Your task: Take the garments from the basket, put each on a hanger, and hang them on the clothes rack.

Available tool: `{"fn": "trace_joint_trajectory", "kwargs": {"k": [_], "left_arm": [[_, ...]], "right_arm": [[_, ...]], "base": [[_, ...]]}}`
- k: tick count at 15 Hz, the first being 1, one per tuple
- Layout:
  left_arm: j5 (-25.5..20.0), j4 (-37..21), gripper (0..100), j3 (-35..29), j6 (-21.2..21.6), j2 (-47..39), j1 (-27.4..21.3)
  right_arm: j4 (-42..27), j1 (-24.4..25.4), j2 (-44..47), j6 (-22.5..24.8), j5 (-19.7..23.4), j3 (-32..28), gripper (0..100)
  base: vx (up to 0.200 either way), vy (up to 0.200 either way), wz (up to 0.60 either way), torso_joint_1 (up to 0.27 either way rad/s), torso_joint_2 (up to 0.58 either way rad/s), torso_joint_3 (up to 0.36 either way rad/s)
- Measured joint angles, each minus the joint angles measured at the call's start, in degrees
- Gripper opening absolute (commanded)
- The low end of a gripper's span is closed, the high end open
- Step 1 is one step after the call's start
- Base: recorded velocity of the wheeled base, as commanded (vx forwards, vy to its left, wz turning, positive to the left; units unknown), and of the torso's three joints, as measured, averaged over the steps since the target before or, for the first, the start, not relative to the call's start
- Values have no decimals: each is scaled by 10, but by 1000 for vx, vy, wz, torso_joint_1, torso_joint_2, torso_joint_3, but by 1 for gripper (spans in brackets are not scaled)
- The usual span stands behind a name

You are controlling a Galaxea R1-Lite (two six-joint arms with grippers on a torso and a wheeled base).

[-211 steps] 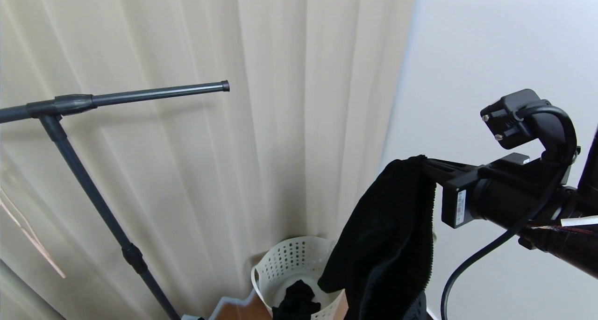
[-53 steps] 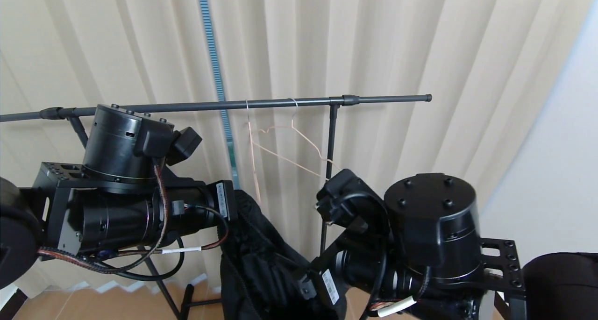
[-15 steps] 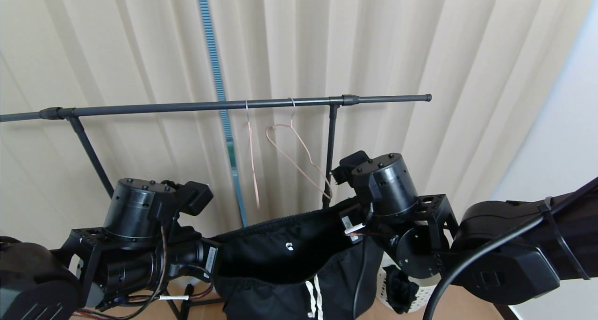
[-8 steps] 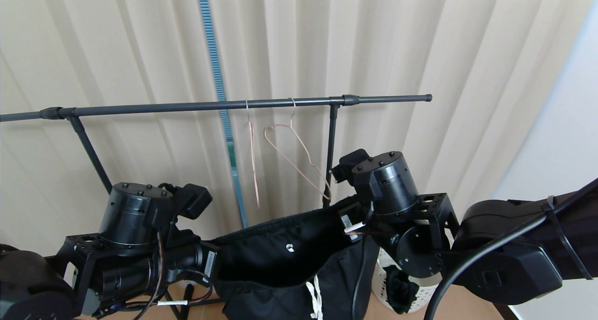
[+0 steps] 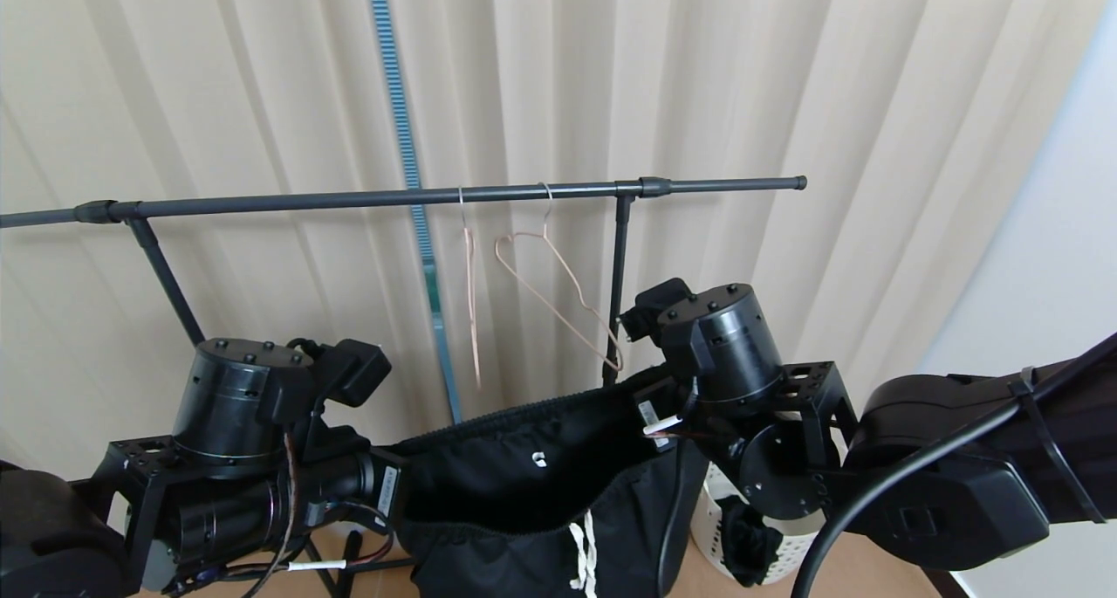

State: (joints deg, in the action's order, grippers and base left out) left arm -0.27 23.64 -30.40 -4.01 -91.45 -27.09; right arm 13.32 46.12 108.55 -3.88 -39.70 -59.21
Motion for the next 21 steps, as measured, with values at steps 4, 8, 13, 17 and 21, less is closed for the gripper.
{"fn": "trace_joint_trajectory", "kwargs": {"k": [4,8,13,17,21], "left_arm": [[0,0,0,0,0,4,-1],[0,0,0,0,1,5,-1],[0,1,0,5,1,7,-4],[0,1,0,6,2,11,-4],[0,1,0,7,1,15,-4]], "right_arm": [[1,0,2,0,-1,0,0],[1,0,2,0,-1,0,0],[1,0,2,0,-2,0,0],[1,0,2,0,-2,0,0],[1,0,2,0,-2,0,0]], "base": [[0,0,0,0,0,0],[0,0,0,0,0,0],[0,0,0,0,0,0],[0,0,0,0,0,0],[0,0,0,0,0,0]]}}
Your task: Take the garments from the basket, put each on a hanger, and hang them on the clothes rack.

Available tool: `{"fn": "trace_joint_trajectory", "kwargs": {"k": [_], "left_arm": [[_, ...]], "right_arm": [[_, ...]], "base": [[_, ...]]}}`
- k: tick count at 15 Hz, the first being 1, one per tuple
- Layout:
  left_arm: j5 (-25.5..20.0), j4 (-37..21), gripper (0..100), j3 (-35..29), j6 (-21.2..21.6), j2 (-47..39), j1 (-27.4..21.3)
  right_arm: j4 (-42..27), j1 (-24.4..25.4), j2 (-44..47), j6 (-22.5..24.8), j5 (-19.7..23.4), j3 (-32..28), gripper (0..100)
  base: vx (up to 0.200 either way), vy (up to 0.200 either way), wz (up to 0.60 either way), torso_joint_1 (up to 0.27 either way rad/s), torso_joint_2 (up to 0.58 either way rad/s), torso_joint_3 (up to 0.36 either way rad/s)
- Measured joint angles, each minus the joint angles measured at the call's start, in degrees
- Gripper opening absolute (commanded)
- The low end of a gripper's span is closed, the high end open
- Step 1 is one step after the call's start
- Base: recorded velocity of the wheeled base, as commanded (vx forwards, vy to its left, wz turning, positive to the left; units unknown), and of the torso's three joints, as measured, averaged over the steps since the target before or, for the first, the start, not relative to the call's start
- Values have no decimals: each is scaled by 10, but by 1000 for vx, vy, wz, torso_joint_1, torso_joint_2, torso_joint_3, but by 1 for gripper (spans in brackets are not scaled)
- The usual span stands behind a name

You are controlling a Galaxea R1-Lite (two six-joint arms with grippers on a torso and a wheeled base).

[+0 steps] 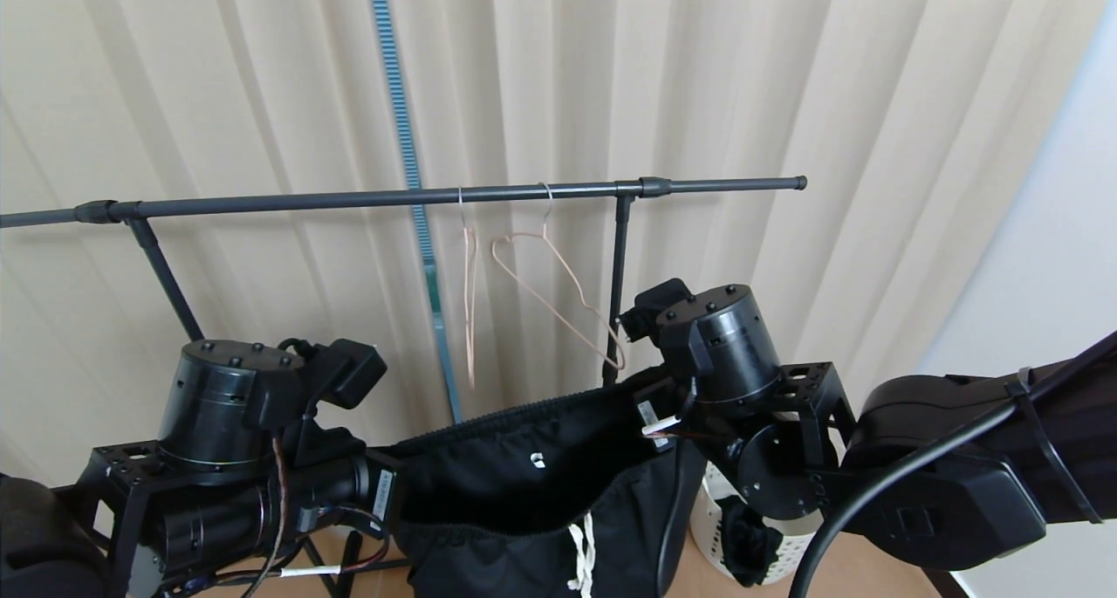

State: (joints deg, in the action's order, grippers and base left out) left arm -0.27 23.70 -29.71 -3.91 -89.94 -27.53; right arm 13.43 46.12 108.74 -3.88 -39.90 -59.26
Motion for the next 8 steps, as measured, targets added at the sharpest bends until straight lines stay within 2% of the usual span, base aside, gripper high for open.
{"fn": "trace_joint_trajectory", "kwargs": {"k": [1,2,8], "left_arm": [[0,0,0,1,0,1,0],[0,0,100,1,0,2,-1],[-14,0,100,6,0,18,-5]], "right_arm": [[0,0,0,0,0,0,0],[0,0,0,0,0,0,0],[0,-1,0,0,-2,0,0]], "base": [[0,0,0,0,0,0],[0,0,0,0,0,0],[0,0,0,0,0,0]]}}
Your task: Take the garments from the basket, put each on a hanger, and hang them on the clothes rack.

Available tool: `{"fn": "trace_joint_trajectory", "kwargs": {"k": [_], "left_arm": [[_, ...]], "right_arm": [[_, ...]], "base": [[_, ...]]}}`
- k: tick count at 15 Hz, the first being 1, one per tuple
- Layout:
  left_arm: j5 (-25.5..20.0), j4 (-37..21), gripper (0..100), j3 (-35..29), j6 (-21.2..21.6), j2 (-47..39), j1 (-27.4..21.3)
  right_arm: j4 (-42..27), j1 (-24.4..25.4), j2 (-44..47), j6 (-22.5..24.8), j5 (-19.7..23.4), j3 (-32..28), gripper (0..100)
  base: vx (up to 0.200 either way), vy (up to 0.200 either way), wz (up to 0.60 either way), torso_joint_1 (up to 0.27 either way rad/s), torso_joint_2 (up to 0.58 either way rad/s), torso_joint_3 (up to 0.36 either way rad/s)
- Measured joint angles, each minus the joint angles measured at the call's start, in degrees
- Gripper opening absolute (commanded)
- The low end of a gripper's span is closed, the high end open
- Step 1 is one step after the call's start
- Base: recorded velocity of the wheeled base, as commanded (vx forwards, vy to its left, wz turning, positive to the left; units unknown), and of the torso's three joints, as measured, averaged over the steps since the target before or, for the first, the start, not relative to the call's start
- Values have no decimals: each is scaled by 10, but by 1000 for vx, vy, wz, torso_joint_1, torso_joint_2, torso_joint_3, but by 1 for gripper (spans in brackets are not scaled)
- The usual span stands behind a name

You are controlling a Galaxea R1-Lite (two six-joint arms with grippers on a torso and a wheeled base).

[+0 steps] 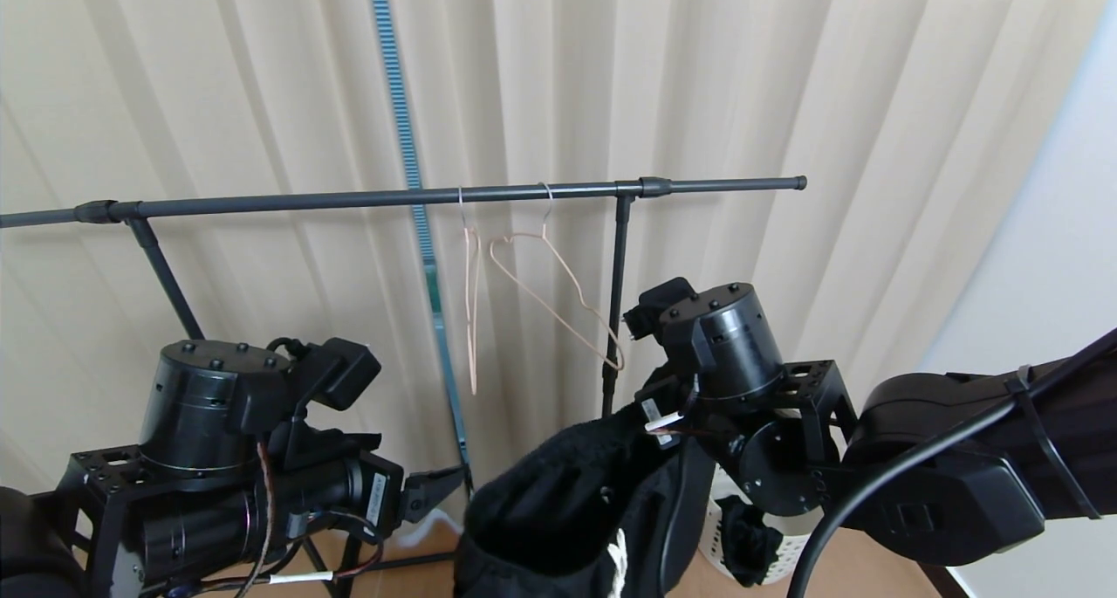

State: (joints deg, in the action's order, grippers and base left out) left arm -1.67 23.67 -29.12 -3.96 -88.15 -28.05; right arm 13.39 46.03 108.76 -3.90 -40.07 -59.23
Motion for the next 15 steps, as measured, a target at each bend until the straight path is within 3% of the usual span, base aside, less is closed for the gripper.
{"fn": "trace_joint_trajectory", "kwargs": {"k": [5,9,12,15], "left_arm": [[0,0,100,-9,-7,1,2],[7,-4,100,-60,-21,-13,17],[44,-6,100,-114,-20,-40,21],[56,-5,100,-125,-10,-62,7]], "right_arm": [[-1,-7,-3,1,-2,1,0],[-2,-16,-13,2,-2,2,0],[-5,-22,-29,4,-2,2,0],[-7,-36,-51,24,-2,7,0]], "base": [[0,0,0,0,0,0],[0,0,0,0,0,0],[0,0,0,0,0,0],[0,0,0,0,0,0]]}}
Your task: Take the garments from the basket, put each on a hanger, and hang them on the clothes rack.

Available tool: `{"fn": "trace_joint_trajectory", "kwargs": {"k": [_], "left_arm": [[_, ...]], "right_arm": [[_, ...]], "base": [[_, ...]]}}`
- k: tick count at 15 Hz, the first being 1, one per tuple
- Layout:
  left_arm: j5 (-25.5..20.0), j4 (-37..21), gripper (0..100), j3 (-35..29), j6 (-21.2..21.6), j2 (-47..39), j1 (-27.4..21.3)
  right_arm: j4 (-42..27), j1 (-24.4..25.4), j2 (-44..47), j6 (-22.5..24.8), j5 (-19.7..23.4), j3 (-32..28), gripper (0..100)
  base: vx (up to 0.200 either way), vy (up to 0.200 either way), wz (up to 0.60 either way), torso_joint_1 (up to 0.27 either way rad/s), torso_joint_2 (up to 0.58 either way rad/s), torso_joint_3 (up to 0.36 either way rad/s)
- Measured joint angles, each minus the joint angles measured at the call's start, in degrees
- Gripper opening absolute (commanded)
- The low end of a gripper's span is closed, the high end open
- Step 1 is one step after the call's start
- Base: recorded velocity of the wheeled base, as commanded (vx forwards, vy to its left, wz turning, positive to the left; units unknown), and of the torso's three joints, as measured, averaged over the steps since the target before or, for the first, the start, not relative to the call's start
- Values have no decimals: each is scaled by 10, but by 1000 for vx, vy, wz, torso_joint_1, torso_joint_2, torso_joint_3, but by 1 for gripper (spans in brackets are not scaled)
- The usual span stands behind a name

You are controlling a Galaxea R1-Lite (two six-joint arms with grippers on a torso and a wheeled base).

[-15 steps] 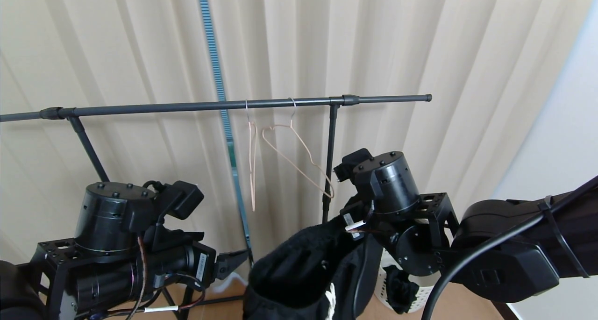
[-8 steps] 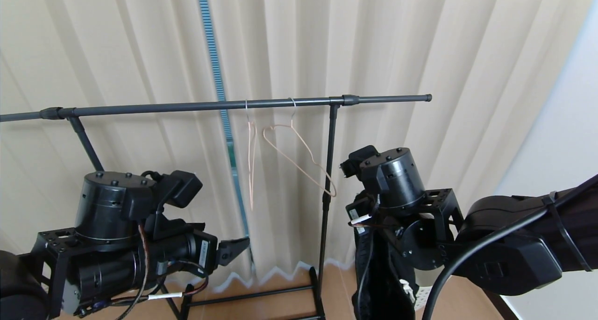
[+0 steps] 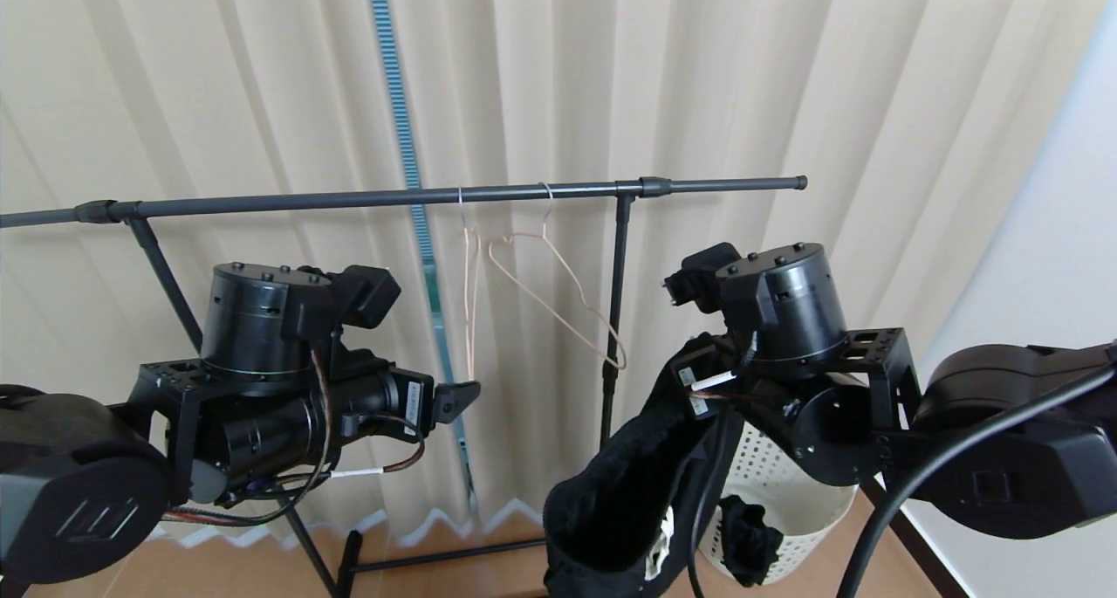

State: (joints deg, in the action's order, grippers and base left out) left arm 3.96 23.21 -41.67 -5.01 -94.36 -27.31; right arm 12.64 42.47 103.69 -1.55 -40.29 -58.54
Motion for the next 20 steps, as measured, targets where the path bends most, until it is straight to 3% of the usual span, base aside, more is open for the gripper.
{"fn": "trace_joint_trajectory", "kwargs": {"k": [3,7,14,20], "left_arm": [[32,1,100,-3,0,-9,-15],[36,1,100,-4,-2,-15,-14],[54,40,100,-14,-3,-53,-14],[103,40,100,-125,-40,-153,-3]], "right_arm": [[0,-6,-20,17,-11,14,0],[0,-6,-36,23,-20,27,0],[1,-5,-49,35,-20,39,0],[2,-5,-49,35,-20,39,0]], "base": [[133,0,0,5,0,0],[200,0,0,-4,1,5],[0,0,0,0,0,0],[0,0,0,0,0,0]]}}
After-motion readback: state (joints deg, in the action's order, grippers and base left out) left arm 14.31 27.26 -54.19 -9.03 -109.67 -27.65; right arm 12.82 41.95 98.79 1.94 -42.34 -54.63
